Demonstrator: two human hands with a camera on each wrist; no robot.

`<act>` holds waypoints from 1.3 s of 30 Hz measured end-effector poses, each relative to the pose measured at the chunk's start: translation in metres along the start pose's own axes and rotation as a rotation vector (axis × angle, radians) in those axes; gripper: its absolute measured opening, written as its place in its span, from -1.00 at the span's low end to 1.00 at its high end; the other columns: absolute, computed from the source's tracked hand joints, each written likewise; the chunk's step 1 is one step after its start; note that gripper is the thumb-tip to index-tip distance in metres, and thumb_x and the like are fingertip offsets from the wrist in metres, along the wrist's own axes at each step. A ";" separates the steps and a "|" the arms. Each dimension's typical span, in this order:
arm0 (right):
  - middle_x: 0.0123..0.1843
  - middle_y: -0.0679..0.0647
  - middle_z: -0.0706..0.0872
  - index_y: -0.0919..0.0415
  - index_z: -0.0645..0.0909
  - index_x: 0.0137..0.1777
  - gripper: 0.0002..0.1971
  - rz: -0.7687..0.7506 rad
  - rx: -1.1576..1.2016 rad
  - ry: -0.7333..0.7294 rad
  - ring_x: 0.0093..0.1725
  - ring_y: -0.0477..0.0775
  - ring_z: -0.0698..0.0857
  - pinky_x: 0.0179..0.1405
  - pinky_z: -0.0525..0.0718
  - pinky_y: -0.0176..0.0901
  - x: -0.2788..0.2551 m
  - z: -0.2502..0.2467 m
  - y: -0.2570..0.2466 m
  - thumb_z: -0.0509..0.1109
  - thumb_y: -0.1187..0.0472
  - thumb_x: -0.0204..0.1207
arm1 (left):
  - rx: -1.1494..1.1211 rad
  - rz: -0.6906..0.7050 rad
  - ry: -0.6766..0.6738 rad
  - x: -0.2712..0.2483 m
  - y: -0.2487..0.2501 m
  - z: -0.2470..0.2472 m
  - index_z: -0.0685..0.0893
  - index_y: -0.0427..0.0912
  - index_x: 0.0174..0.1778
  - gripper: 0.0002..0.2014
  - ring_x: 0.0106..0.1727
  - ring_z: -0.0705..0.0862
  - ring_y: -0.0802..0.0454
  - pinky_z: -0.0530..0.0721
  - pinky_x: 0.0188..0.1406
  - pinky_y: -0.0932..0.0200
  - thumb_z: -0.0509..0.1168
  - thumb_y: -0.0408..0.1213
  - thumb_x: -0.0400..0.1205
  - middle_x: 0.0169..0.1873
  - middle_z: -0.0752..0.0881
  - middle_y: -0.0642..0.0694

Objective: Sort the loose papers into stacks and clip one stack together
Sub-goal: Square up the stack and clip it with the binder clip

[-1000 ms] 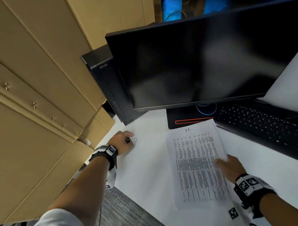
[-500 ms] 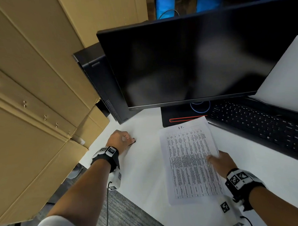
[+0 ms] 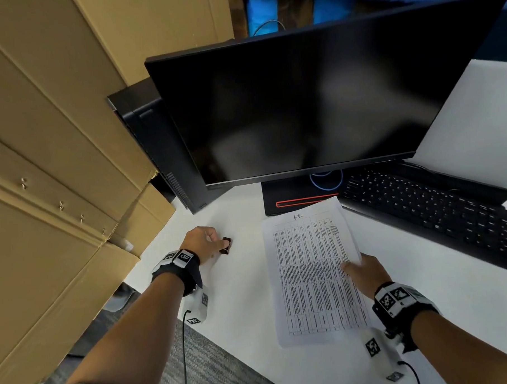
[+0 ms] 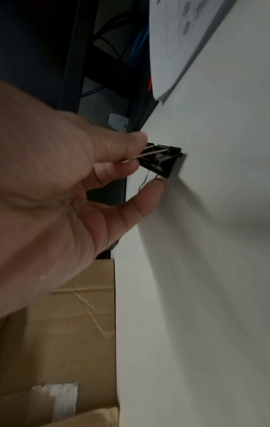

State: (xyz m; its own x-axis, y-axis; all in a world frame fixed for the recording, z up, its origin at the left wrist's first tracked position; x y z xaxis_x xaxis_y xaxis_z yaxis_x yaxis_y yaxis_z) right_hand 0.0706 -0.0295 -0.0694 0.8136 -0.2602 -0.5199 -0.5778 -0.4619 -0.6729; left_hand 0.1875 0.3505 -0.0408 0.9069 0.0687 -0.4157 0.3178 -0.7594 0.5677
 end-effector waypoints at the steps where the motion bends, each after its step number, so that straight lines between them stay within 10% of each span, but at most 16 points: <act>1: -0.10 0.29 0.80 0.33 0.70 -0.04 -0.81 0.001 0.008 0.003 -0.07 0.29 0.74 -0.09 0.63 -0.07 0.000 -0.001 0.001 0.30 0.24 0.57 | -0.004 0.003 -0.007 0.000 0.004 0.002 0.52 -0.12 -0.48 -0.64 -0.37 0.69 -0.04 0.58 -0.35 0.24 0.53 -0.10 0.48 -0.36 0.73 -0.08; 13: -0.23 0.02 0.74 0.09 0.65 -0.13 -0.89 0.051 0.127 -0.005 -0.21 0.06 0.70 -0.30 0.55 -0.25 -0.028 -0.050 0.057 0.32 0.25 0.58 | 0.161 0.178 -0.250 -0.046 0.102 0.073 0.54 -0.17 -0.23 -0.59 -0.48 0.63 -0.03 0.67 -0.48 0.15 0.17 0.14 0.67 -0.38 0.69 -0.08; 19: -0.28 -0.03 0.72 0.11 0.66 -0.15 -0.91 0.108 0.206 0.112 -0.25 0.00 0.65 -0.28 0.55 -0.23 -0.066 -0.097 0.119 0.36 0.24 0.56 | 0.318 0.420 -0.382 -0.088 0.194 0.151 0.52 0.01 -0.24 -0.57 -0.12 0.61 -0.06 0.50 -0.05 0.11 -0.09 0.15 0.75 -0.25 0.65 -0.01; 30: -0.28 -0.18 0.76 -0.05 0.65 -0.20 -0.78 0.069 0.416 0.217 -0.23 -0.15 0.68 -0.25 0.61 -0.45 -0.120 -0.141 0.175 0.36 0.29 0.60 | 0.415 0.781 -0.500 -0.140 0.345 0.223 0.65 0.03 -0.16 -0.95 -0.19 0.62 0.03 0.65 -0.12 0.07 0.36 -0.10 0.57 -0.27 0.70 0.07; 35: -0.03 -0.20 0.84 -0.05 0.68 0.08 -0.84 -0.013 0.535 0.215 0.04 -0.23 0.77 0.02 0.66 -0.37 -0.128 -0.157 0.182 0.40 0.21 0.57 | 0.521 0.884 -0.493 -0.148 0.389 0.213 0.73 0.00 0.18 -0.68 -0.09 0.71 0.22 0.68 0.18 0.19 0.49 -0.22 0.50 -0.16 0.78 0.16; 39: -0.02 -0.24 0.83 -0.06 0.68 0.06 -0.85 -0.030 0.530 0.223 0.05 -0.24 0.76 0.05 0.66 -0.35 -0.128 -0.163 0.183 0.41 0.20 0.56 | 0.610 0.996 -0.483 -0.161 0.416 0.202 0.77 0.01 0.16 -0.68 -0.08 0.72 0.27 0.61 -0.03 0.40 0.52 -0.23 0.48 -0.12 0.81 0.16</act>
State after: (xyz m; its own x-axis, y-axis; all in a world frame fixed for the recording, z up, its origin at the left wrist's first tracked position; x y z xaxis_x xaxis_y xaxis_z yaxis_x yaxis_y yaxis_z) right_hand -0.1289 -0.2188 -0.0404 0.7912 -0.4523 -0.4116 -0.4611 0.0008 -0.8874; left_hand 0.1176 -0.1075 0.1191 0.4449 -0.8484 -0.2867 -0.7389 -0.5286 0.4178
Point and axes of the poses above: each hand's wrist, its own x-axis towards the middle knuckle, its own z-axis out of the palm, y = z × x, the point moved 9 cm from there along x, towards the middle knuckle
